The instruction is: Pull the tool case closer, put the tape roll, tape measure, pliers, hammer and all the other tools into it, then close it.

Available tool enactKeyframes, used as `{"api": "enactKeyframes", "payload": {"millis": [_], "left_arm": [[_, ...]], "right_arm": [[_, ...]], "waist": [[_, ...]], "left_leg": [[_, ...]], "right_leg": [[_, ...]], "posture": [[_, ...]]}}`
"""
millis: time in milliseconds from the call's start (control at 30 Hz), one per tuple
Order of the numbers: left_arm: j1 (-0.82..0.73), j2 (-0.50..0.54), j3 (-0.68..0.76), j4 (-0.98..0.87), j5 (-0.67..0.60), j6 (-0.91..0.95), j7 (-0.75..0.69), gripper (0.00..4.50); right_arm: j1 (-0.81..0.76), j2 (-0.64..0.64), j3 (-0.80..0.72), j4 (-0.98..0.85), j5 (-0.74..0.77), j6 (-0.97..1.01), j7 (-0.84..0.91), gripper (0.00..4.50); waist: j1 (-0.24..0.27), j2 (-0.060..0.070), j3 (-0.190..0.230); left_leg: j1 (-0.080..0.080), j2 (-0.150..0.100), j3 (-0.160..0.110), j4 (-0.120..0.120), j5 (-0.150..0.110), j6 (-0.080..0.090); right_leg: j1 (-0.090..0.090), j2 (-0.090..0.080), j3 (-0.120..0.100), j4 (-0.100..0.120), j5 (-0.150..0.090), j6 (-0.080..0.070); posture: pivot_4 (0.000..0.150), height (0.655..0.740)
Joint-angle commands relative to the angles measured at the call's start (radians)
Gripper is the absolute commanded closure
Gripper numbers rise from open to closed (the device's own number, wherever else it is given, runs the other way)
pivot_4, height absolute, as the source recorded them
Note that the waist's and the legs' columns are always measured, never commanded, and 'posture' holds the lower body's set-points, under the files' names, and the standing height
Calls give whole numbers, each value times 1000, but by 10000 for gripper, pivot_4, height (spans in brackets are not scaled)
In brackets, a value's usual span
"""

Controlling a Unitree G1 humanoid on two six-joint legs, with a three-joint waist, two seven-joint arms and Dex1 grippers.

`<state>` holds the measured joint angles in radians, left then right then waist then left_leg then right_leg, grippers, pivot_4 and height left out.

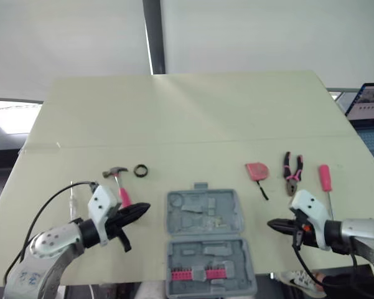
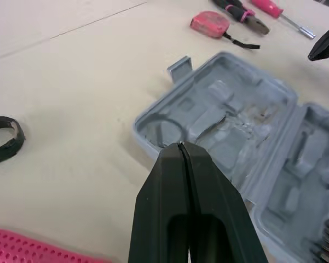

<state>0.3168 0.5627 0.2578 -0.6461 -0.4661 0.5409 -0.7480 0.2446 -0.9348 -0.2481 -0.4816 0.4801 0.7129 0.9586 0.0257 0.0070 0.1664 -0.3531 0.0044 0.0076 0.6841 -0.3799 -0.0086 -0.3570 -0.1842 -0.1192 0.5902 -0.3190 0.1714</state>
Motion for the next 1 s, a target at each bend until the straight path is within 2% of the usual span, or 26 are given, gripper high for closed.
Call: {"api": "enactKeyframes", "payload": {"millis": [33, 67, 133, 200, 233, 267, 300, 367, 400, 600, 800, 900, 1000], "left_arm": [[100, -16, 62, -51, -38, -95, -43, 44517], [131, -24, 82, -53, -60, -106, -52, 42204], [195, -39, 112, -56, -94, -142, -83, 36699], [235, -51, 122, -48, -81, -200, -101, 27162], [262, -60, 135, -41, -73, -237, -110, 21318], [295, -66, 151, -29, -65, -276, -128, 17124], [333, -73, 174, -11, -53, -322, -150, 11333], [398, -82, 206, 17, -43, -394, -192, 1891], [422, -86, 215, 26, -43, -425, -210, 0], [504, -117, 220, 50, -38, -539, -244, 0], [525, -115, 191, 47, -42, -546, -234, 0], [525, -69, 176, 8, -115, -390, -186, 0], [477, -19, 181, -6, -125, -289, -125, 0]], "right_arm": [[56, 13, -103, -46, 43, -82, 63, 44604], [81, 14, -131, -52, 75, -79, 93, 44918], [133, 10, -187, -63, 152, -48, 155, 39727], [164, 10, -216, -62, 186, -47, 186, 31838], [179, 18, -231, -56, 188, -68, 198, 26095], [193, 24, -247, -45, 199, -81, 217, 22166], [214, 25, -260, -34, 203, -96, 244, 15913], [240, 21, -275, -13, 212, -114, 290, 6871], [242, 22, -277, -5, 215, -120, 300, 1657], [233, 18, -268, 27, 215, -140, 325, 766], [222, 8, -235, 51, 177, -168, 322, 766], [190, 31, -213, 39, 136, -228, 290, 766], [135, 93, -218, -7, 216, -246, 282, 766]], "waist": [[0, 0, 0], [2, 0, 0], [5, -1, 0], [8, -1, 0], [9, -1, 0], [9, -2, 0], [8, -2, 0], [5, -2, 0], [4, -2, 0], [4, -2, 0], [3, -2, 0], [2, -2, 0], [3, -2, 0]], "left_leg": [[0, 0, 0, 0, 0, 0], [0, 0, 0, 0, 0, 0], [0, 0, 0, 0, 0, 0], [0, 0, 0, 1, 0, 1], [0, 0, 0, 1, -1, 1], [1, 0, 0, 1, -1, 1], [1, 0, 1, 1, -1, 1], [1, 0, 1, 1, -1, 1], [1, 1, 1, 0, -1, 1], [1, 1, 1, 1, -2, 2], [1, 1, 1, 1, -2, 2], [1, 1, 1, 1, -2, 2], [1, 2, 1, 1, -2, 2]], "right_leg": [[0, 0, 0, 0, 0, 0], [1, 0, 0, -1, 0, 0], [1, 0, 0, -1, 0, 0], [2, 0, 0, -1, 0, 0], [2, 0, 0, -2, 0, 0], [3, 0, 0, -2, 0, 0], [3, 0, 0, -3, 0, 0], [3, 0, 0, -3, 0, 0], [3, 0, 0, -4, 0, 0], [3, 1, 0, -5, 0, 0], [4, 1, 0, -5, 0, 0], [3, 1, 0, -4, 0, 0], [4, 1, 0, -4, 0, 0]], "posture": [[1500, 7373], [1500, 7373], [1500, 7373], [1500, 7373], [1500, 7373], [1500, 7373], [1500, 7373], [1500, 7373], [1500, 7373], [1500, 7373], [1500, 7373], [1500, 7373], [1500, 7373]]}}
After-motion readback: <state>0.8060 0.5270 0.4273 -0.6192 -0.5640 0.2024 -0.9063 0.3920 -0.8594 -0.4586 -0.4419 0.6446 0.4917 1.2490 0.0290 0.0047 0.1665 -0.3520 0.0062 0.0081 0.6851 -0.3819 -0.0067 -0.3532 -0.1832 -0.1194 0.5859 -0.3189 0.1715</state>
